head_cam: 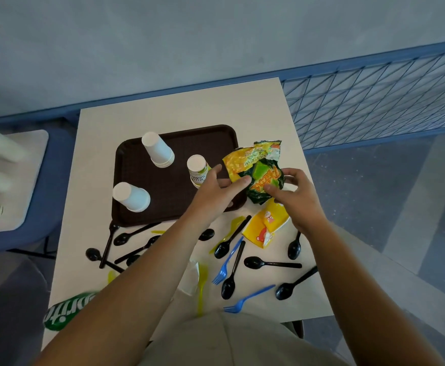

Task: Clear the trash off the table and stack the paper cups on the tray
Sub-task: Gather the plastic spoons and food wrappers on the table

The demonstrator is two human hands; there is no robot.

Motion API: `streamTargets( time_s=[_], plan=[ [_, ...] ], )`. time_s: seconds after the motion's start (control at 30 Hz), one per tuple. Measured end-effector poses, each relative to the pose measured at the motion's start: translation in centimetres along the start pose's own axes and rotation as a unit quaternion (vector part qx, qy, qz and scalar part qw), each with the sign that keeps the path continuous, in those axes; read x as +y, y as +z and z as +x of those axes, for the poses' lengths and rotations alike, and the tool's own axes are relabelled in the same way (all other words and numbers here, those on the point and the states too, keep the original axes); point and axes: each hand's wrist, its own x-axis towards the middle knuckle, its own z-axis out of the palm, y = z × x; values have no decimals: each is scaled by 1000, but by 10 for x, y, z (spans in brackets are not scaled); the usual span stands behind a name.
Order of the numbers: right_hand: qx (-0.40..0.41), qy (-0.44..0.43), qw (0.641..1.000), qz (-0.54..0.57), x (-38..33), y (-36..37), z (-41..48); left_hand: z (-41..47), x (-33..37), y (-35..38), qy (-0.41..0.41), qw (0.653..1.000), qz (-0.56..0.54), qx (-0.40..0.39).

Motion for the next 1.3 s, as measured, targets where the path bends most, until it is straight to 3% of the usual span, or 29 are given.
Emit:
streamTargets(
  time_s=[0.1,0.23,0.37,0.43,0.53,0.63,0.73,0.97,1.1,1.23,1.3],
  plan=[
    [-23,3,1000,13,-1,13,-21,-4,-4,7,2,999,-53,10],
    [-55,8,998,15,3,19,-34,-5,-16,8,48,996,-46,55],
    [-1,-19,992,-121,14,4,-18,-5,-22,4,55,993,-39,99],
    [14,-25,969,-244,22,-5,-5,-5,-24,0,49,993,-37,103],
    [-33,-22,907,-419,31,-7,10,-5,-27,-2,47,993,-26,101],
    [-68,-16,858,-509,39,-1,18,-8,-28,-2,47,993,-9,109],
    [-86,-4,836,-542,45,5,20,-15,-27,-3,44,993,-2,111],
    [-73,20,881,-467,52,4,28,-22,-33,-7,51,992,-21,116],
    [-39,32,941,-334,38,-4,22,-28,-32,-9,47,992,-30,111],
    [60,-33,978,-196,7,-10,-3,-31,-33,-10,36,993,-42,101],
    [71,-57,990,-106,-7,-7,-17,-32,-34,-8,27,993,-55,101]
  ],
)
